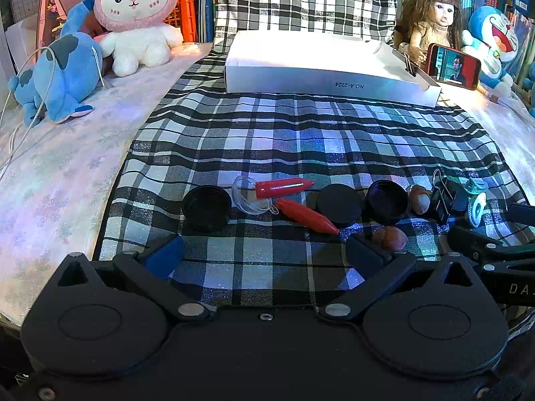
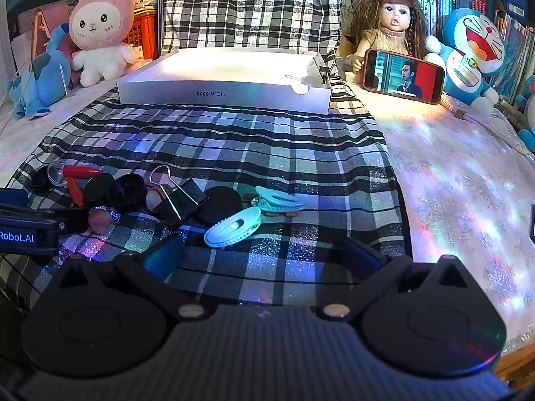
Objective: Organize rigid objects
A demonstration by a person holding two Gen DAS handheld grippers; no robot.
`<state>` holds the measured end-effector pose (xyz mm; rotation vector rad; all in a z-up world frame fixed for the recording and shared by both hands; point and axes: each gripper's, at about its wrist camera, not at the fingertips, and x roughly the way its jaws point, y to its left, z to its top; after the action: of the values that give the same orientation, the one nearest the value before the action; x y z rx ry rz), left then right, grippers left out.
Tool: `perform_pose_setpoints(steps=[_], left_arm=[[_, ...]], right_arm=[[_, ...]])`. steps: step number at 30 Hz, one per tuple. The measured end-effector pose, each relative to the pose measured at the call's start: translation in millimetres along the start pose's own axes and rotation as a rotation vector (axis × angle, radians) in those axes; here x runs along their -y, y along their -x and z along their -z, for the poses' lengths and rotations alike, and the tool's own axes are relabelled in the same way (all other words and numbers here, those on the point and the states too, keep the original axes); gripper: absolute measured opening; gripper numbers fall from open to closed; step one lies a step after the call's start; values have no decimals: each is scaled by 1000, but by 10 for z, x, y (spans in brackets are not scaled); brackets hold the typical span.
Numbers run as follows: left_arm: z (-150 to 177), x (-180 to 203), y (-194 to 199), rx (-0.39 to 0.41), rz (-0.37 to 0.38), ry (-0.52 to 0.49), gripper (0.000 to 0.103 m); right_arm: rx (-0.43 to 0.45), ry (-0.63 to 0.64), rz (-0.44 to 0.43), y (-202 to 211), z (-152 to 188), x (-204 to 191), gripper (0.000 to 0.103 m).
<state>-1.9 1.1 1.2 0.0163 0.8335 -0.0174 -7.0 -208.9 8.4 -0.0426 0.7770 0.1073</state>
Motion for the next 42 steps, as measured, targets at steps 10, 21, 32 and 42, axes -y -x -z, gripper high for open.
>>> perform_pose_setpoints(steps=[10, 21, 32, 42], left_arm=[[1, 1, 0, 2, 0, -1, 103], [4, 6, 29, 27, 4, -7, 103], [43, 15, 37, 48, 7, -11, 103], [102, 8, 189, 95, 59, -27, 68]], right_arm=[[2, 0, 0, 4, 8, -4, 103], [48, 10, -23, 30, 45, 25, 103], [104, 19, -43, 30, 130, 50, 103], [160, 124, -71, 138, 164, 36, 91]])
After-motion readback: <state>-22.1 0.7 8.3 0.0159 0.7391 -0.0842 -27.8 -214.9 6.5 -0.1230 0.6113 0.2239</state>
